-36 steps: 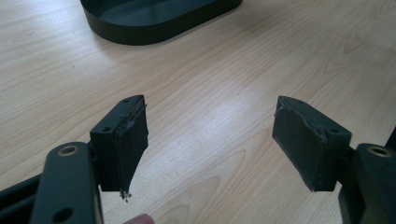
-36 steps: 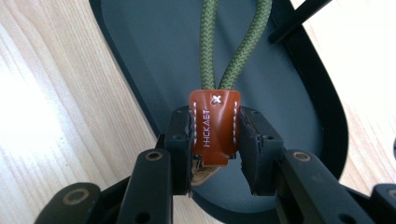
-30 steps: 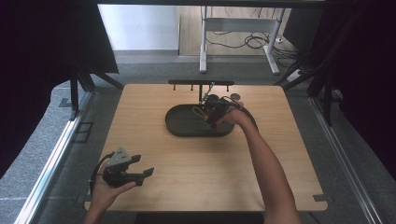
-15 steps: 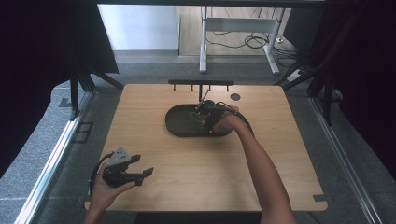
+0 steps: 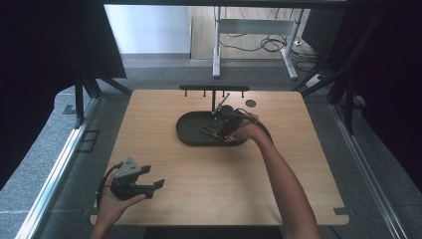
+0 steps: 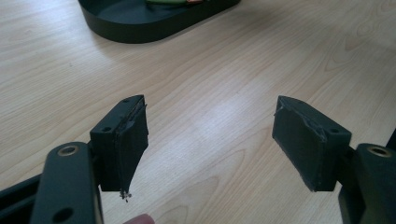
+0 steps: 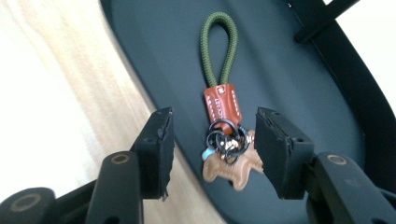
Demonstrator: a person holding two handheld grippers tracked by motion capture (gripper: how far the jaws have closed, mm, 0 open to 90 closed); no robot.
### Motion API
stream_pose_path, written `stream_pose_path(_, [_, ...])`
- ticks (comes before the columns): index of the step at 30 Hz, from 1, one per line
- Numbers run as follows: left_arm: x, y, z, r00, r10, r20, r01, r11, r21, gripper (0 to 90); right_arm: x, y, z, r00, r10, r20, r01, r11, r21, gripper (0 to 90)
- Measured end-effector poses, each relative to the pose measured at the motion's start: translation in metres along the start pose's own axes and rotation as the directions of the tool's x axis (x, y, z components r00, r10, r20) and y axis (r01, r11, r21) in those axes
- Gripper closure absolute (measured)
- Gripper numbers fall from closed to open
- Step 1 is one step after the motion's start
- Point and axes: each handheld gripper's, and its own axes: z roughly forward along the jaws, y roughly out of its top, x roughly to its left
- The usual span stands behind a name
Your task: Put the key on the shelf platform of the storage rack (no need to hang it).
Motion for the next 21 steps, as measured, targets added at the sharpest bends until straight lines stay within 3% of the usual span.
stream_pose_path(9, [-0.006,0.002,0.007,0.9998,0.018,0.008,-0.018,0.9997,0.019,27.0,0.010,-0.030,-0.038,0.9995,0.027,-0.013,-0.028,0.994,-0.108,45.3])
stream_pose_path(14, [-0.006,0.001,0.008,0.9999,0.016,0.004,-0.016,0.9996,0.023,26.9,0.017,-0.047,-0.051,0.9993,0.036,-0.011,-0.037,0.990,-0.136,45.2])
stream_pose_path(21, [-0.010,0.002,0.011,0.9998,0.021,0.006,-0.021,0.9993,0.031,27.0,0.030,-0.089,-0.073,0.9961,0.089,0.001,-0.087,0.976,-0.199,45.4])
